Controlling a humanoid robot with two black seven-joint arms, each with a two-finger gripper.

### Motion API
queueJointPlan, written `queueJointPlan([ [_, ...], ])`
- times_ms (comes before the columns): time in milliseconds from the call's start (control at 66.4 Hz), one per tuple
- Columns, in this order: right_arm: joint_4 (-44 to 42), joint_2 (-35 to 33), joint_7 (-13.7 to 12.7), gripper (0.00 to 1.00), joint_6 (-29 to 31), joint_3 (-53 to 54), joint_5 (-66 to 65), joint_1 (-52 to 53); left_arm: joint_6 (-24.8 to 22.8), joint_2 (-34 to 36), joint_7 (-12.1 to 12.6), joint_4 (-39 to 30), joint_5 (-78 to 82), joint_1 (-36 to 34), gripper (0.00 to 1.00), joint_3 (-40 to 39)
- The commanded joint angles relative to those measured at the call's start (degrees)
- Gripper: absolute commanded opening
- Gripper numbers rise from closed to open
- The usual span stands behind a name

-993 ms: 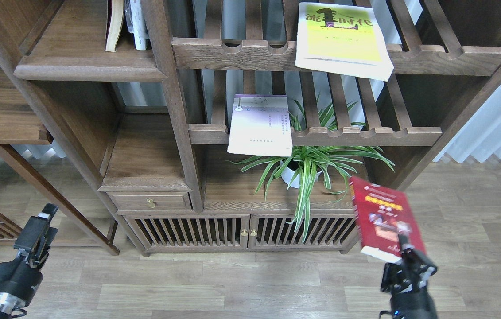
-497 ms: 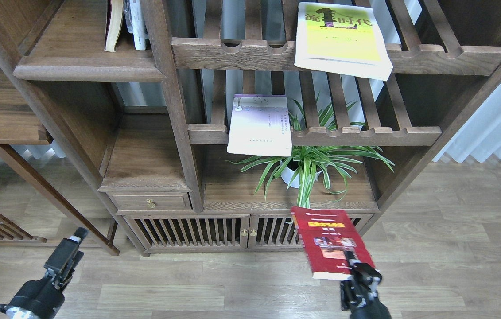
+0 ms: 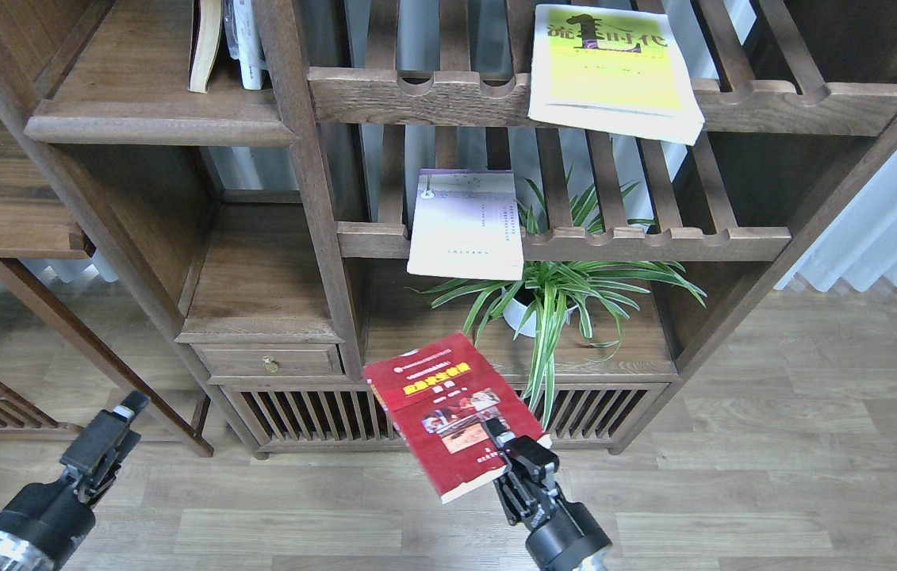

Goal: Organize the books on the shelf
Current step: 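Grasp the red book's other edge with the left gripper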

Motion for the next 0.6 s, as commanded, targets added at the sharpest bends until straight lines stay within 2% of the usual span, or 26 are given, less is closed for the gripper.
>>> queueJointPlan([
  [0,-1.97,2.6,-0.36,0.05,0.0,-0.12,-0.15,1.08,0.0,2.12,5.66,-1.98,-8.8,0.36,1.0,0.55],
  [75,-2.41,3.75,-1.06,0.05,0.0,-0.9,-0.24,1.43,0.0,2.3,7.78,-2.68,-11.18,0.27,1.0,0.73],
  [241,-2.32,4.1,-1.68,0.05,0.0,-3.72,-0.07,2.14,0.0,3.62,8.49,-2.69,-11.8,-0.26,1.0,3.1],
  [286,-2.24,4.1,-2.12,0.05,0.0,-4.07,-0.07,2.31,0.0,4.23,9.45,-2.69,-11.8,-0.35,1.0,4.06],
  [406,-2.24,4.1,-3.87,0.05,0.0,-4.33,-0.07,2.66,0.0,5.2,15.42,-2.69,-11.8,-2.01,1.0,6.87],
  [587,-2.15,4.1,-4.23,0.06,0.0,-6.18,-0.15,3.9,0.0,5.2,15.78,-2.69,-11.8,-2.55,1.0,8.63],
])
